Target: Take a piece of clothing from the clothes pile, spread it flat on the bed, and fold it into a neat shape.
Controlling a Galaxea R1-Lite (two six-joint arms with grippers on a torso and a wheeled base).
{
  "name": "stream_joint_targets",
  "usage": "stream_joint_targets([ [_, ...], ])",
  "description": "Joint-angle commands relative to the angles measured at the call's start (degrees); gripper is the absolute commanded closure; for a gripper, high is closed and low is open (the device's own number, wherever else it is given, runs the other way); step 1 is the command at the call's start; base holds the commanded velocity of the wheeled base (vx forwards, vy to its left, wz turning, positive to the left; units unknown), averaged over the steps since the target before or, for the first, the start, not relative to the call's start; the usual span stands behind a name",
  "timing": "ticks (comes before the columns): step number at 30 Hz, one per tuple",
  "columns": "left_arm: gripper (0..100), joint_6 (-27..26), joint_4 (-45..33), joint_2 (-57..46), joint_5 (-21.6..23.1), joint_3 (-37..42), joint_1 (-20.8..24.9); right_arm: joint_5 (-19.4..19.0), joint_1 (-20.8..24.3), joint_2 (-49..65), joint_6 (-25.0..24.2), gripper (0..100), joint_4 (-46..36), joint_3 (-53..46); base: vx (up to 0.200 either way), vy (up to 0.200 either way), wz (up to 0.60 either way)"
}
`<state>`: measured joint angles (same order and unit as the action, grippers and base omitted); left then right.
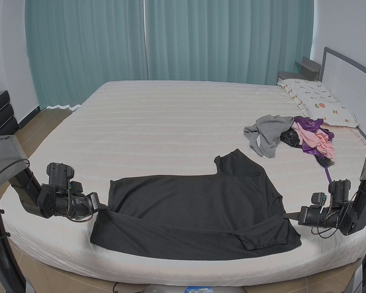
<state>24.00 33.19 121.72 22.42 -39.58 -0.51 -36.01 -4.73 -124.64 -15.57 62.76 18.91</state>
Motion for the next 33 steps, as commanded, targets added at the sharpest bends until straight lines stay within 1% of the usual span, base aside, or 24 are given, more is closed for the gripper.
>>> stream_joint_targets([
  [1, 100, 0.3, -0.1, -3.5, -0.1, 1.5, 0.0, -0.2, -1.1, 3.6, -1.0, 100, 0.1, -1.2, 0.000, 0.000, 0.00],
  [7, 100, 0.0, 0.1, -5.1, -0.1, 4.1, 0.0, -1.5, -1.2, 5.9, -1.1, 100, 0.2, -3.0, 0.000, 0.000, 0.00],
  [14, 100, 0.0, 0.1, -8.3, -0.1, 7.5, -0.8, -2.9, -3.1, 8.7, -1.0, 100, 0.3, -6.3, 0.000, 0.000, 0.00],
  [21, 100, -0.1, 0.3, -10.6, 0.2, 11.5, -0.8, -7.5, -6.6, 11.9, -0.9, 100, 0.2, -9.3, 0.000, 0.000, 0.00],
  [28, 100, 0.1, 1.6, -11.9, 0.6, 14.7, -1.2, -8.0, -7.8, 13.4, -0.3, 100, 0.3, -11.9, 0.000, 0.000, 0.00],
  [33, 100, 0.3, 2.2, -14.6, 0.9, 17.0, -1.5, -8.6, -7.7, 15.9, -0.1, 100, 0.3, -14.2, 0.000, 0.000, 0.00],
])
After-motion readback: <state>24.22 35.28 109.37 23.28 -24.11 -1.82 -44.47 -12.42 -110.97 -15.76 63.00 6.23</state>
